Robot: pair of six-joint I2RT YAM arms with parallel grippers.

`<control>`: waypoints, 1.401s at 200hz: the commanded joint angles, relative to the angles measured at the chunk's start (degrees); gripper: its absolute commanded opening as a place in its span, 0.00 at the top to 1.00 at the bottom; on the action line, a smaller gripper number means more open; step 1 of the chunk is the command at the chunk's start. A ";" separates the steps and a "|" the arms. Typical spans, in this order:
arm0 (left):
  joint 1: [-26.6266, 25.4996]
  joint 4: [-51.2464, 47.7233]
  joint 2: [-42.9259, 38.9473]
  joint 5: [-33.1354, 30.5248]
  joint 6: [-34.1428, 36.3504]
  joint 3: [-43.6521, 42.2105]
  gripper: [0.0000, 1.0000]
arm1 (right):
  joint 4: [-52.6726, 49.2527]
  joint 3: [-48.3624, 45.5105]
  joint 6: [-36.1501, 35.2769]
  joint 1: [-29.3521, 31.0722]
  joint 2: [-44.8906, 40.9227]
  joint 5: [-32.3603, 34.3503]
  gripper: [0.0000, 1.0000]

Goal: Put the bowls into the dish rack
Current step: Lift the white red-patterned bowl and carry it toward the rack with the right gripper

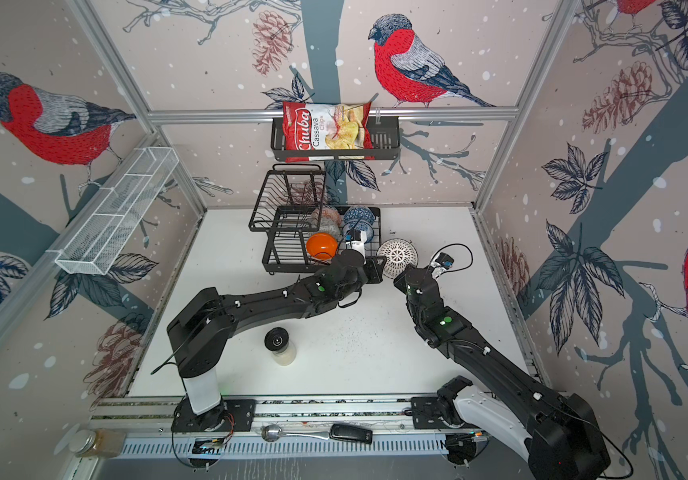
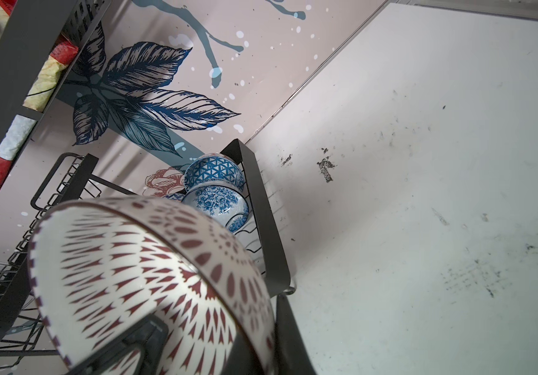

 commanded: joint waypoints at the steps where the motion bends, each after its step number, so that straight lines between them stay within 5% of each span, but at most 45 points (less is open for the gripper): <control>1: -0.10 2.03 0.16 1.00 0.07 0.50 0.91 | 6.51 0.45 0.84 0.34 0.21 1.67 0.98; 15: -0.12 2.24 0.09 1.18 0.16 0.51 1.00 | 6.56 0.34 0.95 0.39 0.41 1.66 0.97; 165: 0.03 3.93 -3.14 -10.31 2.21 -4.32 1.00 | 3.14 3.49 -0.20 0.30 -0.66 -3.11 0.48; 187: 0.34 4.03 -3.24 -12.86 3.86 -3.26 1.00 | 2.04 4.19 -0.50 0.30 -1.98 -2.58 0.37; 229: 1.60 6.12 -2.66 -16.29 6.56 -0.82 1.00 | 0.06 8.59 -2.75 0.30 -2.59 -2.60 0.00; 280: 2.59 11.73 -0.97 -21.67 15.13 4.06 1.00 | -3.94 17.89 -0.46 -1.46 -0.91 -3.16 0.00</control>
